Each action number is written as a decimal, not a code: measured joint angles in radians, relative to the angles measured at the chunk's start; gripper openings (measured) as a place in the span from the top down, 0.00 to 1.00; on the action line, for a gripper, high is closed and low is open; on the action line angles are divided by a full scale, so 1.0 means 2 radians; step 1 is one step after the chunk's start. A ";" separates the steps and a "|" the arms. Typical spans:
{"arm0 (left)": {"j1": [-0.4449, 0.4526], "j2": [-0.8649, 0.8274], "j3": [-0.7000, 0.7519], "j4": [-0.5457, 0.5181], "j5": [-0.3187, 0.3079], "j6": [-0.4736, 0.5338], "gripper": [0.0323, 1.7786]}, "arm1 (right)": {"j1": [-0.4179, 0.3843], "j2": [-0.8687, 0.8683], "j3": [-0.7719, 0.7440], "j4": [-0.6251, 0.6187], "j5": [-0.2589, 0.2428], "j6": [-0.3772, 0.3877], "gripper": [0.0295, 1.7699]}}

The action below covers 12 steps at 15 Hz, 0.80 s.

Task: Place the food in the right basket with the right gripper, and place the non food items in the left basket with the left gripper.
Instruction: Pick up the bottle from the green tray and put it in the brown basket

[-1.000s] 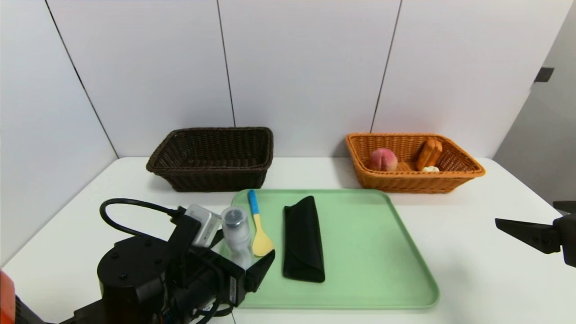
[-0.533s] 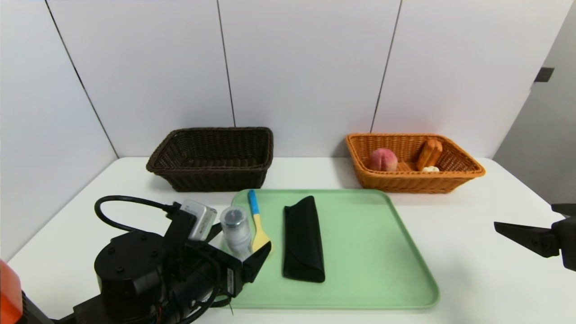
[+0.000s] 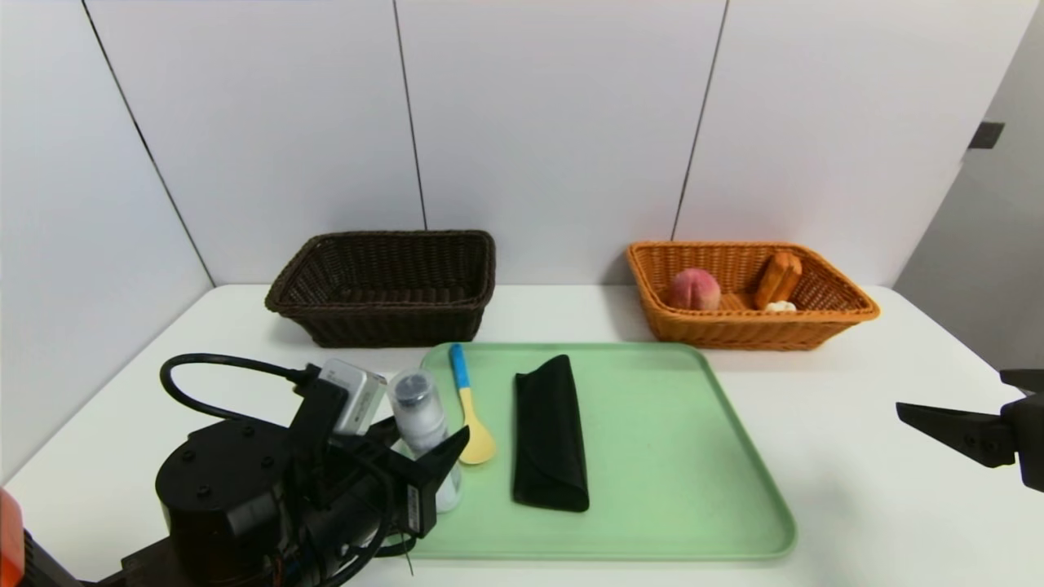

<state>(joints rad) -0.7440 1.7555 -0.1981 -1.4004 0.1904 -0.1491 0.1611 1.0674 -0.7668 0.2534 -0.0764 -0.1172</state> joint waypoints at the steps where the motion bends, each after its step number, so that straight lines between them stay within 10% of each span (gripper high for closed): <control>1: 0.000 -0.001 0.001 0.000 0.000 0.000 0.57 | 0.000 0.000 0.000 0.000 0.000 0.000 0.04; 12: 0.000 -0.055 -0.014 0.027 -0.003 0.012 0.65 | 0.001 0.000 0.002 0.000 0.001 0.000 0.04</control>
<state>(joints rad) -0.7440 1.6451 -0.2251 -1.3455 0.1836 -0.1251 0.1640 1.0666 -0.7626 0.2534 -0.0749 -0.1172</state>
